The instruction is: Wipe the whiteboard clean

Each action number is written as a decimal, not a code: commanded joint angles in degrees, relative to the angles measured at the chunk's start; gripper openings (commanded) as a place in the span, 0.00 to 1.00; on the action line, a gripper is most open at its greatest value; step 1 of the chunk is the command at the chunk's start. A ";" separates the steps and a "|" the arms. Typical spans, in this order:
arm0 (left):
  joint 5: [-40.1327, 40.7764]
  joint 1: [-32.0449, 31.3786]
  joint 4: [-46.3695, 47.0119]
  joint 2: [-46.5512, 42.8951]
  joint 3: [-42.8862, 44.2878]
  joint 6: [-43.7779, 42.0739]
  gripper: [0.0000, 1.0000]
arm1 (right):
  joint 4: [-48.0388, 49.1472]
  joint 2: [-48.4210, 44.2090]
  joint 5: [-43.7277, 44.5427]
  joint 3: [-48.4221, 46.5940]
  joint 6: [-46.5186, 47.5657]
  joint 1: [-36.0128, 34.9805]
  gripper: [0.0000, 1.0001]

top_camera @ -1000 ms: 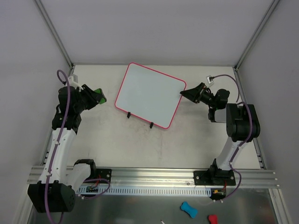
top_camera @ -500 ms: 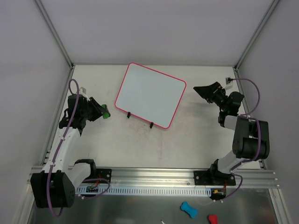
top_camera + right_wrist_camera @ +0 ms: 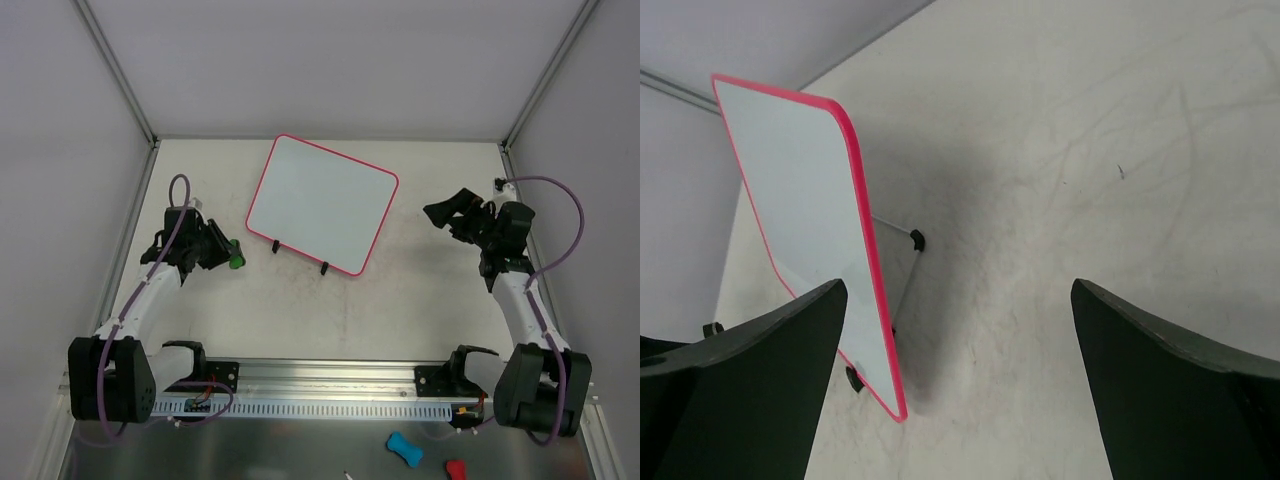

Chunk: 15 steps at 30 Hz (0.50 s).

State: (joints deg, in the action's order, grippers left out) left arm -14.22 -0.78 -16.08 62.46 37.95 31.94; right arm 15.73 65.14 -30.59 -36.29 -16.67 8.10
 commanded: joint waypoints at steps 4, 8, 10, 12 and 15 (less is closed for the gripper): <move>5.42 -3.44 0.43 4.34 -0.07 -1.53 0.00 | -18.44 -10.55 8.34 -0.71 9.10 -3.09 0.99; 7.62 -3.62 0.34 6.88 0.19 -2.41 0.08 | -18.54 -14.25 7.74 2.36 9.81 -3.26 0.99; 8.33 -3.62 0.34 7.68 0.45 -2.50 0.08 | -18.45 -15.39 7.74 4.29 10.25 -3.70 0.99; 8.68 -3.62 0.34 9.43 0.45 -2.41 0.09 | -18.28 -16.89 7.74 5.53 10.60 -3.97 0.99; 9.21 -3.62 0.43 13.20 0.98 -2.68 0.10 | -17.22 -18.56 6.86 7.81 10.43 -4.06 0.99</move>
State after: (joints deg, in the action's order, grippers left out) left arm -6.94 -4.16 -15.75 72.79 37.95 30.44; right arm -1.65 48.64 -24.03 -29.47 -7.84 4.56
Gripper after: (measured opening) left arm 0.282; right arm 0.988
